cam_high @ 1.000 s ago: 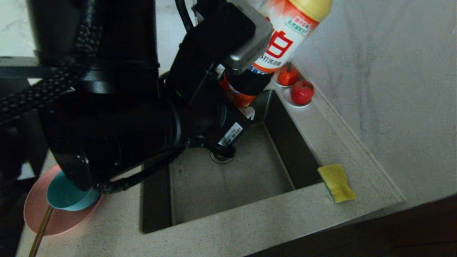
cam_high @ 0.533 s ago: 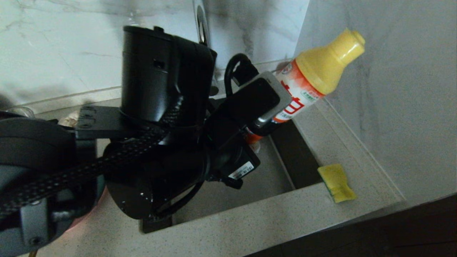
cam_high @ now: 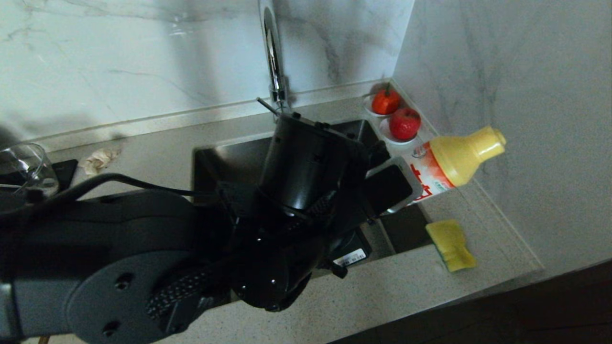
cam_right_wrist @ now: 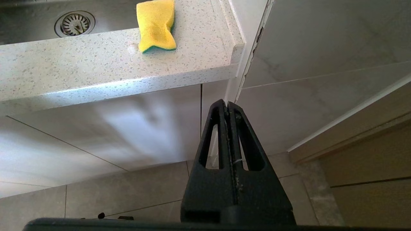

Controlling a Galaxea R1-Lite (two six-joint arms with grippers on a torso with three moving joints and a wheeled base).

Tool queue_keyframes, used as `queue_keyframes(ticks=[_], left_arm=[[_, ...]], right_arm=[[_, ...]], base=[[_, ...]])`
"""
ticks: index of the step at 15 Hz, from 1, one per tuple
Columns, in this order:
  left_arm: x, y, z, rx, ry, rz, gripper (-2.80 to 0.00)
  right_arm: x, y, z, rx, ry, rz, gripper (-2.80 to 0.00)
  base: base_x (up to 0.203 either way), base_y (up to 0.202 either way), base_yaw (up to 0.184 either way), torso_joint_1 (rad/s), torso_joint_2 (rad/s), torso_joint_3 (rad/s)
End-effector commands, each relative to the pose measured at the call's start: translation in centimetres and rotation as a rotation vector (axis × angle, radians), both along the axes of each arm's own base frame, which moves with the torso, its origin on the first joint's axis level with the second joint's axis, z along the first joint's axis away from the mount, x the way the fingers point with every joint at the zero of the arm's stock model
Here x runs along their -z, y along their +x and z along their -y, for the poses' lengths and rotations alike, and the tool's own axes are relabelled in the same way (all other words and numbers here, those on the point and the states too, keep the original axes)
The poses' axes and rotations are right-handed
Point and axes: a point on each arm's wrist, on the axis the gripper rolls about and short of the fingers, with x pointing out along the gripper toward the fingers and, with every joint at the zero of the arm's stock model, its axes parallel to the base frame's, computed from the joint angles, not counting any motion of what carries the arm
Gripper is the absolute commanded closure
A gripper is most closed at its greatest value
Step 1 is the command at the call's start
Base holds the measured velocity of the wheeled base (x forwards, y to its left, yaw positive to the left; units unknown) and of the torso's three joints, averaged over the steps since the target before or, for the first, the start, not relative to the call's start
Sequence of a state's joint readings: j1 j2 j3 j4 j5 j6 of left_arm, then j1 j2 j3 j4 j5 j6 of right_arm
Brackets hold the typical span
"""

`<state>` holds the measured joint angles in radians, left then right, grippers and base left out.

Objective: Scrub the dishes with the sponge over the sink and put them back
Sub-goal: Squeeze it onto the sponge

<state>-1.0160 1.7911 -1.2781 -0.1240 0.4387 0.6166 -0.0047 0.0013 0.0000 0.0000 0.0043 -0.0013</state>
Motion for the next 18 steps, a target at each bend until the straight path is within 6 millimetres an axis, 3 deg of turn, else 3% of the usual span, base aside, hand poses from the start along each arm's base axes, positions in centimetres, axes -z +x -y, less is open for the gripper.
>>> queue_keyframes(ticks=[1, 5, 18], left_arm=[[2.4, 0.4, 1.7, 0.014, 0.058, -0.032, 0.00], [4.5, 0.3, 3.2, 0.035, 0.075, -0.040, 0.00], [8.8, -0.2, 2.4, 0.057, 0.246, -0.092, 0.00]], right_arm=[[0.0, 0.0, 0.0, 0.000, 0.000, 0.000, 0.00], [0.0, 0.0, 0.0, 0.000, 0.000, 0.000, 0.00], [0.0, 0.0, 0.0, 0.000, 0.000, 0.000, 0.00]], base=[[0.000, 0.000, 0.000, 0.000, 0.00, 0.000], [0.000, 0.000, 0.000, 0.000, 0.00, 0.000], [0.000, 0.000, 0.000, 0.000, 0.00, 0.000]])
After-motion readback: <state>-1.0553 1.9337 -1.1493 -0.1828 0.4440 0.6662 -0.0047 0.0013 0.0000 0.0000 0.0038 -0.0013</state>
